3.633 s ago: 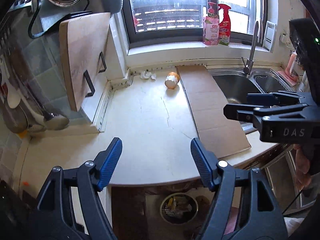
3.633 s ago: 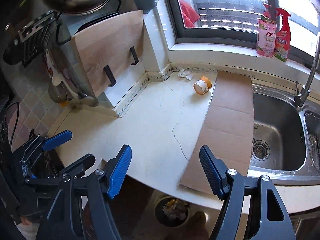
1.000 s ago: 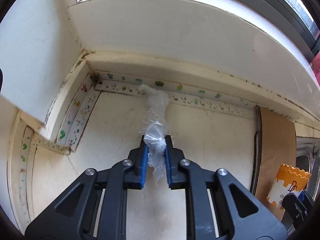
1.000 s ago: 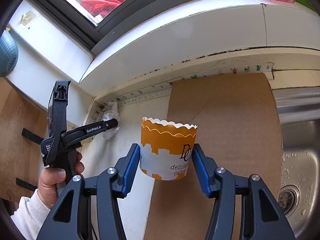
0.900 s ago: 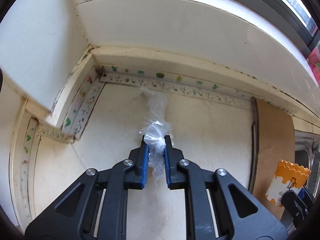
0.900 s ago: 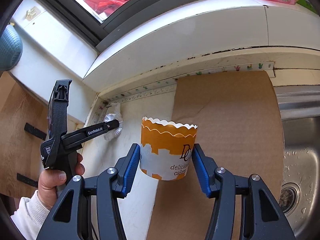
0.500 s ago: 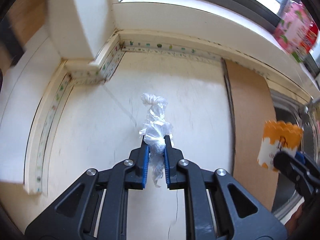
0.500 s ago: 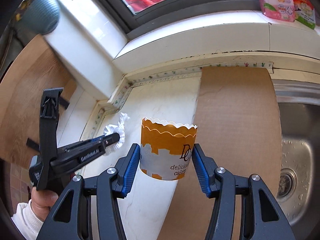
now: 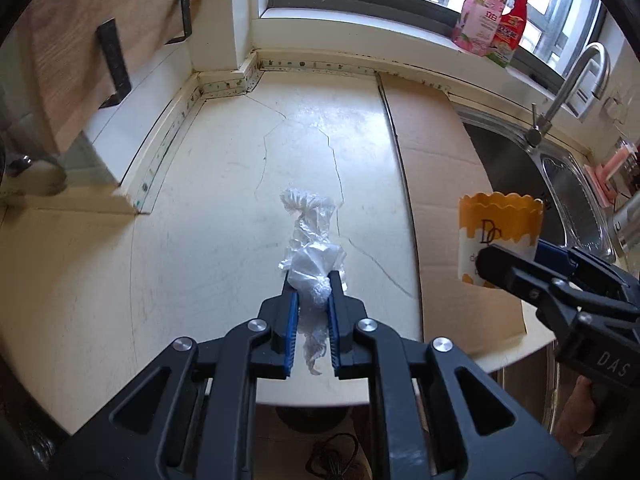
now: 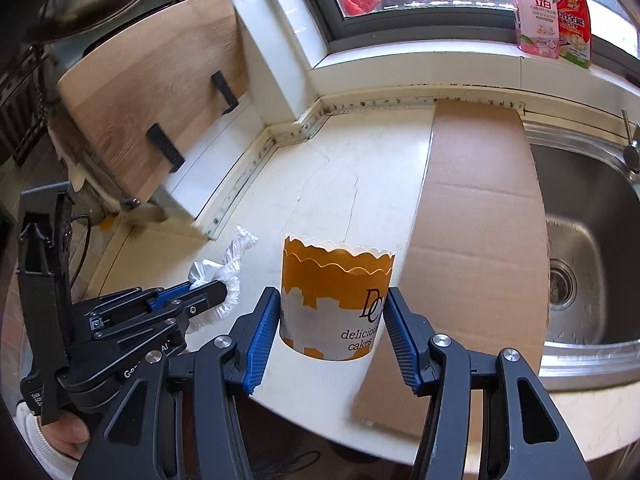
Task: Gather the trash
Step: 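Carry cake cup and plastic wrap off the counter down over the bin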
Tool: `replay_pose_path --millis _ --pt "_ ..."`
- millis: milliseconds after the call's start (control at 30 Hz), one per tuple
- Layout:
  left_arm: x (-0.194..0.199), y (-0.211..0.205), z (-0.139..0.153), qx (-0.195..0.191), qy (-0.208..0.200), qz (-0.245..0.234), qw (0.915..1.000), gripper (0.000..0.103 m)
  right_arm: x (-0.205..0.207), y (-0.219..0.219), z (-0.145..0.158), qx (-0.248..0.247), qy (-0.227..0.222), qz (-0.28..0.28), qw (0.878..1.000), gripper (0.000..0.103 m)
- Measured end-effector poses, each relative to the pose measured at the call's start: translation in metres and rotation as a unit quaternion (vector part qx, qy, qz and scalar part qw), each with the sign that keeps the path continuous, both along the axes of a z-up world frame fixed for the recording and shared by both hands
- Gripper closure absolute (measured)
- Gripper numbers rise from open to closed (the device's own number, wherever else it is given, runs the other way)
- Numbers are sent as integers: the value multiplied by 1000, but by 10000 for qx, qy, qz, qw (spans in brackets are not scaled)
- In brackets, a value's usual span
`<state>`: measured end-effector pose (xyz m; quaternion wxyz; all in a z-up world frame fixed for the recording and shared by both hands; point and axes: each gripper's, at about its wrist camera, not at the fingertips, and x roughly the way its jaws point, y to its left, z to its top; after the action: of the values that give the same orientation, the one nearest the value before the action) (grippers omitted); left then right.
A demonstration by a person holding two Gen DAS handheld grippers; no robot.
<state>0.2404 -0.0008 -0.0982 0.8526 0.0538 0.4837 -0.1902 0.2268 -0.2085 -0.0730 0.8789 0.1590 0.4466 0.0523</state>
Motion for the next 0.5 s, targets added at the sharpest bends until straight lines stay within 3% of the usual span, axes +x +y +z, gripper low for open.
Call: replay_pose_path --millis 200,500 --pt "-92 40 -3 -77 107 -69 9999 93 -84 59 -6 -206 72 305 9993 50" --pt "-171 82 -61 -132 632 191 9977 93 -179 118 -55 -593 611 912 9922 50"
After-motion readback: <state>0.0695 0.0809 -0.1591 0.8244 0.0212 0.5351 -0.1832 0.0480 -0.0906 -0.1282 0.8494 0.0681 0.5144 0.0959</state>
